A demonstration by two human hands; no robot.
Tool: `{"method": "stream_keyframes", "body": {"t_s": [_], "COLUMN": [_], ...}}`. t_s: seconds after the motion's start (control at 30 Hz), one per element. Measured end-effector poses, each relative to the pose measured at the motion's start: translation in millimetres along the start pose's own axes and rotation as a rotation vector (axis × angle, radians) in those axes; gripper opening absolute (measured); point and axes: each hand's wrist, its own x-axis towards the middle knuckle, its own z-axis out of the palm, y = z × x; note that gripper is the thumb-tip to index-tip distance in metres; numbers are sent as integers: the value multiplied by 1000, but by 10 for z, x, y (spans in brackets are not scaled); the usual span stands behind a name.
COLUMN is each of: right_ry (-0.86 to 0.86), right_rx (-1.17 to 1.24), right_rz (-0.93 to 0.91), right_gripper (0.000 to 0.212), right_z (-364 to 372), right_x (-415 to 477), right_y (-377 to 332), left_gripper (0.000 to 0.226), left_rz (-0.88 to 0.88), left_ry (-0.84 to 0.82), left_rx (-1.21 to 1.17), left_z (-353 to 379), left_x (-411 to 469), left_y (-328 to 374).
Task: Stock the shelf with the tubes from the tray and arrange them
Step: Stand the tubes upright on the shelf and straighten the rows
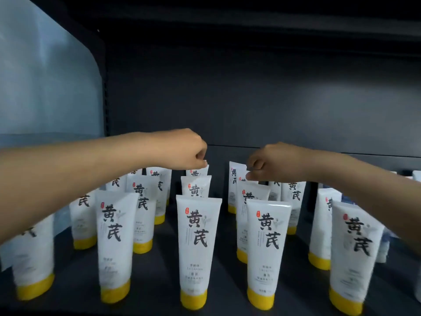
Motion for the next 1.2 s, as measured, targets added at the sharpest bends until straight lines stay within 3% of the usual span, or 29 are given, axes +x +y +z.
{"method": "stream_keyframes", "body": {"t_s": [0.5,0.73,0.87,1.2], "right_ry": [-243,-267,-263,-281], "right_rx": [175,271,312,297], "right_rz": [-207,-254,-260,-261], "right_gripper": [23,10,7,10], "right_z": [145,198,209,227], "right_x": [179,287,326,347], "right_y": [238,348,382,381], "left_gripper": [34,11,13,12], "left_rz": [116,130,153,171], "left_ry": [-144,-278,-228,-300], "left_rx": [-98,-158,-253,-325], "left_z": [269,322,338,290], "left_x": [241,285,285,275], "left_y": [48,-67,-92,-98]}}
